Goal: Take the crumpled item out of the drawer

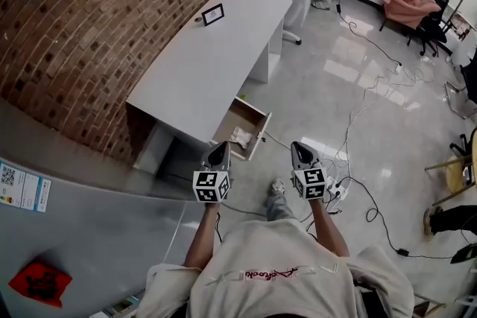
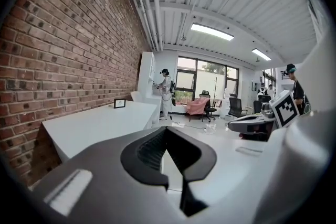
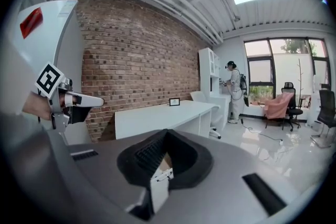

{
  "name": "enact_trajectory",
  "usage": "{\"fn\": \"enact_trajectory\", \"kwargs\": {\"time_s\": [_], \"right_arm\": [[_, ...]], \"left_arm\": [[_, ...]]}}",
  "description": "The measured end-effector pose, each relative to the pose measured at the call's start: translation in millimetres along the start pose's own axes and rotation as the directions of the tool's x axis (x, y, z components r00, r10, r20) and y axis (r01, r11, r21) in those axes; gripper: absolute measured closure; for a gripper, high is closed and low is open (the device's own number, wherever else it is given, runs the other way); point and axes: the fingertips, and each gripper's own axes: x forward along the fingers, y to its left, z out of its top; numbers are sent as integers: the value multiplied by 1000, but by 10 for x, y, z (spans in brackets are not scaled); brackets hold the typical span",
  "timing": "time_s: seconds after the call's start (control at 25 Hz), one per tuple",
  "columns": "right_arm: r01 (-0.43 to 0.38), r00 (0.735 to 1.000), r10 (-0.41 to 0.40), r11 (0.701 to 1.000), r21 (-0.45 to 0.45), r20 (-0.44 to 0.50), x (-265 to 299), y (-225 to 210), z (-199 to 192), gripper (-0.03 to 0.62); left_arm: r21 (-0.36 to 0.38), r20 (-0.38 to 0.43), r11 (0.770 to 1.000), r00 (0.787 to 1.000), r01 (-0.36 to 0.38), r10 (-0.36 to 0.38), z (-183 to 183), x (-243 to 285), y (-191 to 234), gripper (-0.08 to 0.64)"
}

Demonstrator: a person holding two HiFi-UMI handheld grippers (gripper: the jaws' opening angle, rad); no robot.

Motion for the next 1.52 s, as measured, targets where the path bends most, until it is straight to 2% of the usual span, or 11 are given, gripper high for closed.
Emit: {"fn": "enact_trajectory", "kwargs": {"time_s": [0.48,0.8,1.28,1.52], "right_arm": [[-69,998,68,997,-21,-13,992,-982,397,580],[-119,993,119,992,-40,-16,1463,-1298,513,580],[-169,981,165,985,-31,-104,1660,-1271,89,580],[-143,984,138,989,-34,-115,1761,-1250,-79,580]], "left_arm": [[-13,-4,999,999,-53,53,471,1297,118,551],[-8,-24,995,995,-100,100,546,1771,324,551],[-40,-87,994,992,-99,95,264,2001,438,551],[-45,-135,996,988,-78,71,-77,2021,500,551]]}}
